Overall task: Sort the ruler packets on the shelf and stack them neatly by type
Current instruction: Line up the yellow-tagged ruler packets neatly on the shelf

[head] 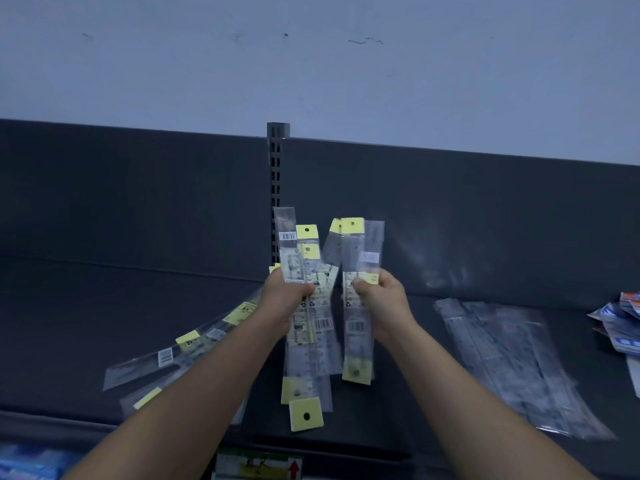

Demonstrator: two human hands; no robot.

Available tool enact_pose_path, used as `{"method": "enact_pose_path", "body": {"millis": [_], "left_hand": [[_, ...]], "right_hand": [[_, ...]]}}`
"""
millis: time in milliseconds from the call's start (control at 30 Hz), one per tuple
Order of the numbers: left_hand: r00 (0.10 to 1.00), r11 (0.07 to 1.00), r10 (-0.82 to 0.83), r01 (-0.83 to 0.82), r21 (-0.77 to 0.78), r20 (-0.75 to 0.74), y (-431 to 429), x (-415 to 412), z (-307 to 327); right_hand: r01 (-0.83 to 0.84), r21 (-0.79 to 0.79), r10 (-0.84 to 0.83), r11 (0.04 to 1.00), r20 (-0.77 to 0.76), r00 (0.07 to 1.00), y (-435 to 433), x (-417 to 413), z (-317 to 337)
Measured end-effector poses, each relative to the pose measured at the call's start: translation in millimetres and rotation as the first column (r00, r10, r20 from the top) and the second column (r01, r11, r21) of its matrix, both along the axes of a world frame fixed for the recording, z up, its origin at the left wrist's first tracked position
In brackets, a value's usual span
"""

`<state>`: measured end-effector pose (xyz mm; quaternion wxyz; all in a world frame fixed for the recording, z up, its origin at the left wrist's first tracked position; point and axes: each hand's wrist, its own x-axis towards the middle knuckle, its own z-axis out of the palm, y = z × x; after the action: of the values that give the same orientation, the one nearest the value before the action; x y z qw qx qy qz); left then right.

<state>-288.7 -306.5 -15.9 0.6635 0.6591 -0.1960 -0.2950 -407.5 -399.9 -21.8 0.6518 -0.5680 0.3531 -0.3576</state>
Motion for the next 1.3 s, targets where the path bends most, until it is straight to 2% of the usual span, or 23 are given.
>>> {"method": "enact_pose_path", "body": {"millis": [267, 400, 567, 667, 733, 833, 967, 1033, 1167, 1300], "left_hand": [[0.997, 0.997, -0.015, 0.021, -0.073, 0.072, -1.6, -16.5, 4.1], [1.000, 0.992, 0.000, 0.002, -0.128, 0.011, -0.5, -20.1, 7.4], [0.993, 0.989, -0.061, 0.046, -0.143, -0.101, 0.4, -22.4, 9.7], [0.993, 0.992, -0.041, 0.027, -0.122, -0.109, 1.3, -17.7, 10.1], [0.997, 0.995, 0.018, -0.025, -0.099, -0.074, 1.3, -10.0, 9.6], [0.994, 0.994, 0.079, -0.073, -0.082, 0.076, 2.7, -6.2, 10.1], [0.972, 0.993, 0.014, 0.014, -0.114, 0.234, 0.3, -21.3, 13.7], [0.964, 0.990, -0.041, 0.074, -0.118, 0.263, -4.0, -32.2, 15.4], [0.976, 0.982, -0.101, 0.130, -0.140, 0.193, -9.5, -40.9, 15.1], [0.974, 0.975, -0.189, 0.202, -0.098, 0.127, -5.8, -31.4, 4.2]], "right_hand": [[0.110, -0.034, -0.107, 0.993, 0.086, 0.991, 4.1, 7.5, 8.9], [0.231, -0.039, -0.226, 0.972, 0.105, 0.968, 3.2, 9.4, 9.0], [0.091, 0.170, -0.119, 0.981, 0.161, 0.980, 5.4, 5.3, 15.9], [0.075, 0.179, -0.108, 0.981, 0.186, 0.976, 4.7, 0.3, 17.8], [0.122, 0.177, -0.156, 0.977, 0.189, 0.969, 2.8, -2.6, 16.3], [0.195, 0.100, -0.210, 0.976, 0.169, 0.963, 0.5, -5.1, 17.1], [0.220, -0.110, -0.206, 0.969, 0.127, 0.970, 9.8, 1.4, 22.4], [0.200, -0.140, -0.181, 0.970, 0.138, 0.974, 16.3, 8.8, 22.4], [0.088, -0.022, -0.082, 0.996, 0.174, 0.981, 19.4, 14.7, 20.6], [0.000, 0.146, -0.020, 0.989, 0.132, 0.991, 11.8, 8.4, 23.1]]}}
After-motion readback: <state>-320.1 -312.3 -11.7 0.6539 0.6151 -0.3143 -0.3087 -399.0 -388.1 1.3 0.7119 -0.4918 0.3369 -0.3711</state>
